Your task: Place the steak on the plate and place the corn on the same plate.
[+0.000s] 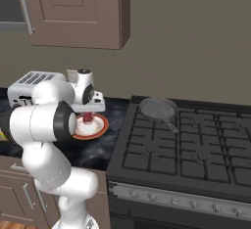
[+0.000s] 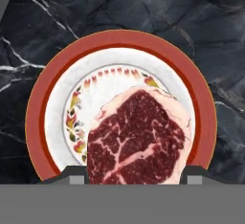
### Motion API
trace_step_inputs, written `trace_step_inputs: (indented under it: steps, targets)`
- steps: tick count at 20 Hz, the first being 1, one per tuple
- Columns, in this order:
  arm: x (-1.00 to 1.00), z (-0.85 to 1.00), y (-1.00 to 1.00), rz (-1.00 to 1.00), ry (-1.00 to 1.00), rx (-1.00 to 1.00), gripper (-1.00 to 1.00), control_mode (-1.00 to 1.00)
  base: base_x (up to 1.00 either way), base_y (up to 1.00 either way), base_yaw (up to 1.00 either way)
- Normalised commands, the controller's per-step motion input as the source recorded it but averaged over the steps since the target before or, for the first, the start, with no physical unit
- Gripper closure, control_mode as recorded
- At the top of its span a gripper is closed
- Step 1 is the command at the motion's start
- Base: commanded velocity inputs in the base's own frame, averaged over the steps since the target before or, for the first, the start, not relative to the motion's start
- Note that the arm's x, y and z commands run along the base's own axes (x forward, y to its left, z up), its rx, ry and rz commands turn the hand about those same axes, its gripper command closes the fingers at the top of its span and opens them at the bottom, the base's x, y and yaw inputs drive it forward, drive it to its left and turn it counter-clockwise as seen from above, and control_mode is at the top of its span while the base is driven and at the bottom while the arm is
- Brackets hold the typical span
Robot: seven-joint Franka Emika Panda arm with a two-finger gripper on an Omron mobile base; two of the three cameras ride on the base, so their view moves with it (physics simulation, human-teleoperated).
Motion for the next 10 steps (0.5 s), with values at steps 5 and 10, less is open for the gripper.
trace_step_inputs:
  steps: [5,10]
  targets:
    - [0.3,-0.28,-0.03,0.0,0.0,0.0,1.0,-1.0,0.0,0.0,0.0]
    - [0.15,-0.33,-0.04,0.0,0.0,0.0,1.0,-1.0,0.0,0.0,0.0]
